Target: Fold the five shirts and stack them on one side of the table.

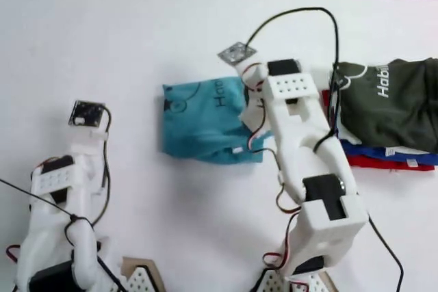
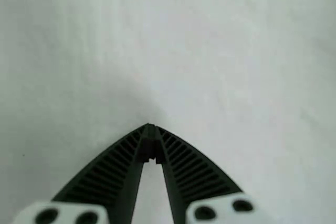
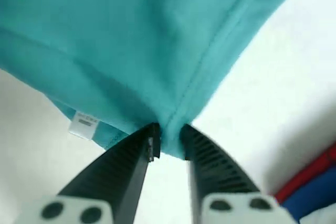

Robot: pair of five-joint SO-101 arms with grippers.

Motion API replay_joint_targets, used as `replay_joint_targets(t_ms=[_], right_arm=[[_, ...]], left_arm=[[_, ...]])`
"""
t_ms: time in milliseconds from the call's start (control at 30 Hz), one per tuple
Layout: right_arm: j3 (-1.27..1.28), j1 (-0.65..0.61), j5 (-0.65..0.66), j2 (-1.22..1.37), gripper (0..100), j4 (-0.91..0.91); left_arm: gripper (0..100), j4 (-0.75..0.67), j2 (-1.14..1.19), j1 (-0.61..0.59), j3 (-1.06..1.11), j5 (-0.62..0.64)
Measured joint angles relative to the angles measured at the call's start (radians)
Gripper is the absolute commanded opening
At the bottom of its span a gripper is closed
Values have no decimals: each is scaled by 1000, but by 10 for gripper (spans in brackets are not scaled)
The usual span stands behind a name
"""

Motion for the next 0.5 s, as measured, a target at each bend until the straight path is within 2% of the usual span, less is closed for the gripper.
replay_joint_targets(t_ms=[200,500], right_arm=[[0,-2,0,-12,21,14],[25,-3,0,-215,21,150]], left_arm=[[26,0,0,0,0,0],[26,0,0,0,0,0]])
